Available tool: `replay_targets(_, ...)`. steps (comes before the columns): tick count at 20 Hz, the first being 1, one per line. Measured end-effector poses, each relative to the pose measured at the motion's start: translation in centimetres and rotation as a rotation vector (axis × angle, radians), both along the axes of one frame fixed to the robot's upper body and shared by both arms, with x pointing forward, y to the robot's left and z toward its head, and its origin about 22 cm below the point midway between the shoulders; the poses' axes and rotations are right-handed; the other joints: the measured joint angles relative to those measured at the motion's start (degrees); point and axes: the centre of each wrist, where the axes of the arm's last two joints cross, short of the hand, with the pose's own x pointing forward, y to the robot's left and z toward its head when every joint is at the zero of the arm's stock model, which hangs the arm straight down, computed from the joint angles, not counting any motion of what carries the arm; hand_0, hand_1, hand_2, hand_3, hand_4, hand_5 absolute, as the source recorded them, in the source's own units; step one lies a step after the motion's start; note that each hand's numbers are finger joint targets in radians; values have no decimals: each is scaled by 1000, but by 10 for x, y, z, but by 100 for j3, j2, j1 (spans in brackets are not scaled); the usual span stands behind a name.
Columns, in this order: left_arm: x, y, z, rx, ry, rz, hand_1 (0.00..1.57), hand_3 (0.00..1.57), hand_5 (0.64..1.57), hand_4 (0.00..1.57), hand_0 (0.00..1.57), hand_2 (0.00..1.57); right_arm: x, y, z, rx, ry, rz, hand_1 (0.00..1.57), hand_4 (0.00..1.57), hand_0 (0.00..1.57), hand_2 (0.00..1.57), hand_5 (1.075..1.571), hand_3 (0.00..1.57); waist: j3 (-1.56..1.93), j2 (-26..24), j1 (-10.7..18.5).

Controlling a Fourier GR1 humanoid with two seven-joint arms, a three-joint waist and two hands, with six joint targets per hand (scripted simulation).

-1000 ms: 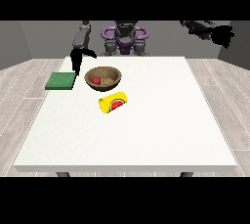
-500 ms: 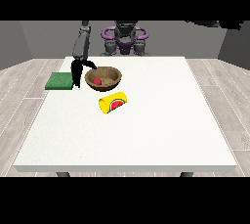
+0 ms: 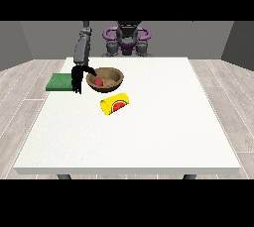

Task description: Pick the cup and pour the ball into the bowl, then pick the bowl and place it on the pad

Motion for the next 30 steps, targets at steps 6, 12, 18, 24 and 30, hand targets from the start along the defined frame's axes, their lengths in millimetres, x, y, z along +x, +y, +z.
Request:
replay_targets(6,-8,-2,18,2,-34,-21,0,0,1537,0,0,0,1,0,-4,4,-61,-38,0,312,0,0,1570,0,-50,115,58)
replay_targets(12,-5,-11,21,8,-36,-51,0,0,1535,0,0,0,8,27,0,-22,-55,-61,0,444,0,0,1570,0,-70,86,235)
replay_targets(18,-12,-10,39,16,-64,-69,0,0,1533,0,0,0,17,43,10,-67,-30,-122,1319,475,1319,1208,1521,0,-111,163,415)
replay_targets(24,-12,1,33,4,-43,-74,0,0,1547,0,0,0,9,35,4,-202,57,-167,1571,1175,1571,1571,1448,1571,-137,56,467)
replay_targets(30,-5,22,11,-28,25,-29,0,0,1547,0,0,0,14,34,18,-365,235,-169,1571,1250,1571,1571,1455,1571,-36,-240,258)
